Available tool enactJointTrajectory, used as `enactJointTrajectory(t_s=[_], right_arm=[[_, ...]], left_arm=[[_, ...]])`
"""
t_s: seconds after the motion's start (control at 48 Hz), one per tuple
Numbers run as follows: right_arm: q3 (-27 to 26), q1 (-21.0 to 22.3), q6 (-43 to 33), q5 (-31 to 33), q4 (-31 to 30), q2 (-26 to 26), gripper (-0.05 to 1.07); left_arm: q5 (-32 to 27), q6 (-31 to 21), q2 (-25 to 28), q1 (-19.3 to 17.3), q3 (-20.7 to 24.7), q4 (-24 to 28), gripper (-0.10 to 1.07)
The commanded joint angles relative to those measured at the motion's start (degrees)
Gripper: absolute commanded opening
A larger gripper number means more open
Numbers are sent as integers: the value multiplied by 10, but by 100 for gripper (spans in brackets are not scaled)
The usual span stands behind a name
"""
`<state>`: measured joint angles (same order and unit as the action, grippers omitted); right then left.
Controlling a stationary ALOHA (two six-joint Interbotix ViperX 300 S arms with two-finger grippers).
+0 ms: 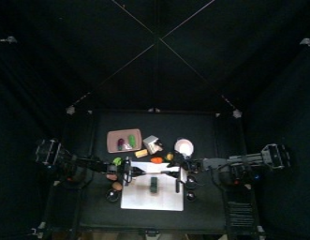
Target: Grab cleaver with other hand
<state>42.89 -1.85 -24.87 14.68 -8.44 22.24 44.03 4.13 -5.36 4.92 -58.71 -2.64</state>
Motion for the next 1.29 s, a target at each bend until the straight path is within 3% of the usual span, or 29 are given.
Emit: enactJointTrajectory(t_s=[0.0, 0.375, 0.604, 1.271], right_arm=[[-21, -4, 1, 4, 0, -2, 80], [-33, -3, 1, 18, -3, -14, 76], [-33, -4, 1, 18, 0, -26, 63], [-33, -6, -4, 24, 2, -90, 43]], left_arm=[[2, 0, -9, 0, 13, 0, 37], [2, -1, -2, -2, 14, -4, 37], [-1, -1, 0, -5, 14, -7, 37], [-86, -1, 20, -4, 32, -4, 37]])
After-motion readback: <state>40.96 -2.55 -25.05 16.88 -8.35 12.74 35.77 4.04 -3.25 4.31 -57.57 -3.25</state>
